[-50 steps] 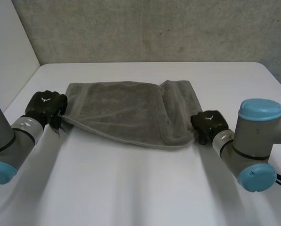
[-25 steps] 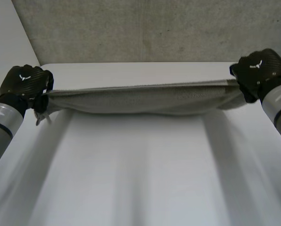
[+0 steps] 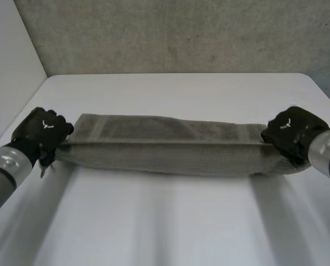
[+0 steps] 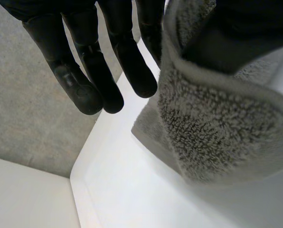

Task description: Fold the towel.

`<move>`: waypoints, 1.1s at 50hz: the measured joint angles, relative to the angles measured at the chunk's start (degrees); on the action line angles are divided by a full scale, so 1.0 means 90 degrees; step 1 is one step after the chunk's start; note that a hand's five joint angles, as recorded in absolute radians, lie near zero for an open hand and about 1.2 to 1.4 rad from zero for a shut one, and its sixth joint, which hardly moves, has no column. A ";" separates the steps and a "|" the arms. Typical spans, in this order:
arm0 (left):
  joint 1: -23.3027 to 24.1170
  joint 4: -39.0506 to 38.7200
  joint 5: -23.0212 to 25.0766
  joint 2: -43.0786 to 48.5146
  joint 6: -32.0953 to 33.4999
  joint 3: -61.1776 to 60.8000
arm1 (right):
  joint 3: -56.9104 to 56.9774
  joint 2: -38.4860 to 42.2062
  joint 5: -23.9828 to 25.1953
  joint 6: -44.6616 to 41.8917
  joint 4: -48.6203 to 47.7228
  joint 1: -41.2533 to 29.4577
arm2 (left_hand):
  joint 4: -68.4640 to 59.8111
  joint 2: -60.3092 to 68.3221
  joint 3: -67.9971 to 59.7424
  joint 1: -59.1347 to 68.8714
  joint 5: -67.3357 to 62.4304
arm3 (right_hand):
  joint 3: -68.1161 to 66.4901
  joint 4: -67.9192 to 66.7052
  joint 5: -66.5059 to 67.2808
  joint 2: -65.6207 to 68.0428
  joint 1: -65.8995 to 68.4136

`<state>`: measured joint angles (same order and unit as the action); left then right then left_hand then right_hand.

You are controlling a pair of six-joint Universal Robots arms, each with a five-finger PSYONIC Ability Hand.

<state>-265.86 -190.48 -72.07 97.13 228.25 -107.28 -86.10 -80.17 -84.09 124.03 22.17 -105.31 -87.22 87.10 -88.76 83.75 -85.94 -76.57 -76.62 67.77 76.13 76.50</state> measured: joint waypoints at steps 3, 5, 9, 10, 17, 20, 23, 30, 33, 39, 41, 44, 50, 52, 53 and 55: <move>0.0145 -0.0009 -0.0033 0.0494 -0.0112 0.0558 | 0.0598 0.0551 0.0011 0.0247 -0.0100 -0.0026 | 0.0000 0.0000 -0.0002 0.0000 -0.0021 | 0.0000 0.0000 0.0012 0.0030 -0.0001; 0.0320 -0.0009 -0.0098 0.1023 -0.0212 0.1114 | 0.1192 0.1091 -0.0002 0.0498 -0.0219 -0.0040 | 0.0000 0.0001 -0.0004 0.0000 -0.0046 | 0.0000 0.0000 0.0026 0.0030 0.0000; 0.0621 0.0000 -0.0307 0.2039 -0.0323 0.2161 | 0.2179 0.2011 -0.0054 0.0824 -0.0386 -0.0058 | 0.0000 0.0001 -0.0005 0.0000 -0.0071 | 0.0000 0.0000 0.0027 0.0031 0.0000; 0.0667 0.0007 -0.0366 0.2250 -0.0336 0.2380 | 0.2357 0.2179 -0.0071 0.0868 -0.0413 -0.0066 | 0.0000 0.0001 -0.0006 0.0000 -0.0071 | 0.0000 0.0000 0.0027 0.0031 0.0000; 0.0962 0.0032 -0.0941 0.3992 -0.0376 0.4324 | 0.4049 0.3823 -0.0465 0.0984 -0.0790 -0.0318 | 0.0000 0.0001 -0.0008 0.0000 -0.0071 | 0.0000 0.0000 0.0027 0.0031 0.0000; 0.1080 0.0037 -0.1188 0.4616 -0.0359 0.5101 | 0.4595 0.4406 -0.0652 0.0953 -0.1020 -0.0421 | 0.0000 0.0001 -0.0009 0.0000 -0.0071 | 0.0000 0.0000 0.0027 0.0031 0.0000; 0.1180 0.0039 -0.1428 0.5150 -0.0351 0.5822 | 0.5044 0.4965 -0.0786 0.0919 -0.1400 -0.0490 | 0.0000 0.0001 -0.0010 0.0000 -0.0071 | 0.0000 0.0000 0.0027 0.0031 0.0000; 0.1363 0.0041 -0.1752 0.5749 -0.0372 0.6679 | 0.5349 0.5560 -0.0893 0.0909 -0.2057 -0.0518 | 0.5808 -0.5510 0.5657 -0.5413 0.5483 | 0.4508 0.4511 -0.4811 -0.4729 -0.4693; 0.1488 0.0038 -0.1816 0.5827 -0.0402 0.6789 | 0.5318 0.5615 -0.0996 0.0962 -0.2195 -0.0519 | 0.7963 -0.7871 0.8101 -0.7537 0.7882 | 0.6836 0.6830 -0.7145 -0.6838 -0.6812; 0.1614 0.0069 -0.1842 0.5622 -0.0765 0.6633 | 0.5033 0.5262 -0.1189 0.1316 -0.2206 -0.0511 | 0.8021 -0.8032 0.8296 -0.7599 0.8134 | 0.6966 0.6894 -0.7155 -0.6902 -0.7021; 0.1616 0.0083 -0.1836 0.5450 -0.1012 0.6487 | 0.4849 0.5041 -0.1206 0.1478 -0.2195 -0.0500 | 0.8021 -0.8032 0.8296 -0.7599 0.8134 | 0.6966 0.6894 -0.7155 -0.6902 -0.7022; 0.1592 0.0104 -0.1792 0.5071 -0.1513 0.6118 | 0.4365 0.4516 -0.1195 0.1731 -0.2188 -0.0466 | 0.8021 -0.8032 0.8296 -0.7599 0.8134 | 0.6966 0.6894 -0.7155 -0.6902 -0.7022; 0.1482 -0.0009 -0.1389 0.4095 -0.2425 0.4984 | 0.3138 0.3377 -0.1066 0.1924 -0.2110 -0.0407 | 0.8021 -0.8031 0.8297 -0.7599 0.8133 | 0.6966 0.6894 -0.7155 -0.6902 -0.7021; 0.1436 -0.0093 -0.1187 0.3765 -0.2625 0.4551 | 0.2773 0.3092 -0.1021 0.1934 -0.2012 -0.0400 | 0.8021 -0.8031 0.8297 -0.7599 0.8133 | 0.6966 0.6894 -0.7155 -0.6902 -0.7021; 0.1404 -0.0159 -0.1057 0.3551 -0.2725 0.4262 | 0.2515 0.2910 -0.0993 0.1939 -0.1915 -0.0397 | 0.8021 -0.8031 0.8296 -0.7599 0.8133 | 0.6966 0.6894 -0.7155 -0.6902 -0.7011; 0.1359 -0.0271 -0.0890 0.3248 -0.2823 0.3825 | 0.2156 0.2689 -0.0958 0.1943 -0.1752 -0.0396 | 0.8021 -0.8031 0.8296 -0.7599 0.8133 | 0.6966 0.6894 -0.7155 -0.6902 -0.7011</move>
<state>-253.63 -192.92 -80.08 126.37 202.85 -72.85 -66.70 -55.96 -92.71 141.52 6.41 -108.87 -15.03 14.82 -14.09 15.37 -12.75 -13.88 -14.58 3.38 14.01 13.41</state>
